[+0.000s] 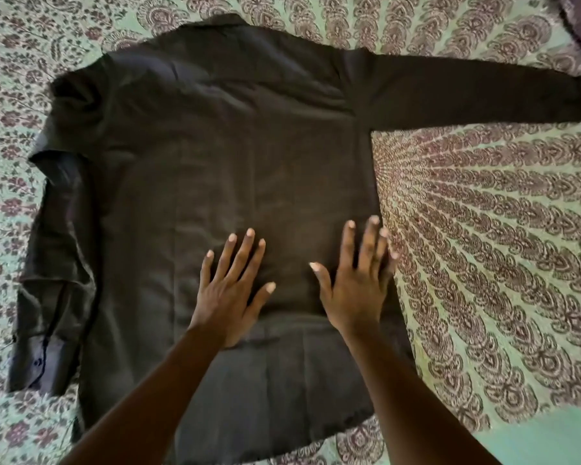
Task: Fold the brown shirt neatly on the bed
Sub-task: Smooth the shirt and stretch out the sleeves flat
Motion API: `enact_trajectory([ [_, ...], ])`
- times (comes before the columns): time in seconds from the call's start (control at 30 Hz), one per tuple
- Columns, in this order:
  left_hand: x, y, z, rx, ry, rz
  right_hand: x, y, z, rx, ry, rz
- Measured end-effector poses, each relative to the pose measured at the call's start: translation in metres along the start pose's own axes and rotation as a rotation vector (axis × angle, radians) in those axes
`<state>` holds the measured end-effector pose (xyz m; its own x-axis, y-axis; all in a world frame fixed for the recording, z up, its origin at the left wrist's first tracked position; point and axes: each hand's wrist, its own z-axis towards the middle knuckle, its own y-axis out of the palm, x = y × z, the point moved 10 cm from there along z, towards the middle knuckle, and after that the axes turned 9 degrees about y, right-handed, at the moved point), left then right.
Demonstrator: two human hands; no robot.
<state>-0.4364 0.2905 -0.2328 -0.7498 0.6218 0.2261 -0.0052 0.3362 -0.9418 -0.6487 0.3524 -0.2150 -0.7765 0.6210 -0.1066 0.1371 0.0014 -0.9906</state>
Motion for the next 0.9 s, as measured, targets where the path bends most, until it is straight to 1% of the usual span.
enact_trajectory([
  [0.07, 0.003, 0.004, -0.007, -0.014, 0.017, -0.002, -0.029, 0.009, -0.021, -0.067, -0.217, 0.02],
  [0.1, 0.005, 0.007, -0.013, -0.02, 0.034, 0.005, -0.031, 0.014, -0.034, -0.087, -0.263, 0.011],
  [0.13, 0.006, 0.01, -0.019, -0.025, 0.047, 0.012, -0.021, 0.018, -0.045, -0.092, -0.233, -0.003],
  [0.23, 0.013, 0.02, -0.045, -0.041, 0.072, 0.054, 0.045, 0.017, -0.091, -0.045, 0.092, -0.02],
  [0.3, 0.021, 0.024, -0.062, -0.04, 0.082, 0.072, 0.076, 0.018, -0.124, -0.042, 0.224, -0.019],
  [0.4, 0.035, 0.03, -0.089, -0.034, 0.127, 0.067, 0.086, 0.01, -0.141, -0.002, 0.384, 0.045],
  [0.43, 0.038, 0.032, -0.097, -0.031, 0.145, 0.064, 0.074, 0.005, -0.135, 0.017, 0.387, 0.076],
  [0.47, 0.04, 0.033, -0.103, -0.028, 0.159, 0.064, 0.052, 0.001, -0.124, 0.032, 0.327, 0.099],
  [0.57, 0.034, 0.037, -0.117, 0.005, 0.183, 0.027, -0.034, 0.01, -0.107, -0.002, -0.054, 0.128],
  [0.6, 0.025, 0.035, -0.12, 0.033, 0.16, 0.018, -0.048, 0.018, -0.109, -0.015, -0.125, 0.102],
  [0.63, 0.014, 0.032, -0.121, 0.058, 0.124, 0.026, -0.045, 0.025, -0.113, -0.013, -0.1, 0.076],
  [0.7, -0.016, 0.024, -0.127, 0.087, 0.012, 0.054, -0.009, 0.026, -0.127, 0.021, 0.122, 0.048],
  [0.77, -0.042, 0.021, -0.137, 0.077, -0.094, 0.054, 0.03, 0.023, -0.152, 0.039, 0.313, 0.002],
  [0.8, -0.047, 0.023, -0.143, 0.065, -0.111, 0.05, 0.046, 0.024, -0.163, 0.031, 0.385, 0.005],
  [0.9, -0.046, 0.027, -0.158, 0.057, -0.043, 0.06, 0.078, 0.026, -0.18, 0.029, 0.663, 0.107],
])
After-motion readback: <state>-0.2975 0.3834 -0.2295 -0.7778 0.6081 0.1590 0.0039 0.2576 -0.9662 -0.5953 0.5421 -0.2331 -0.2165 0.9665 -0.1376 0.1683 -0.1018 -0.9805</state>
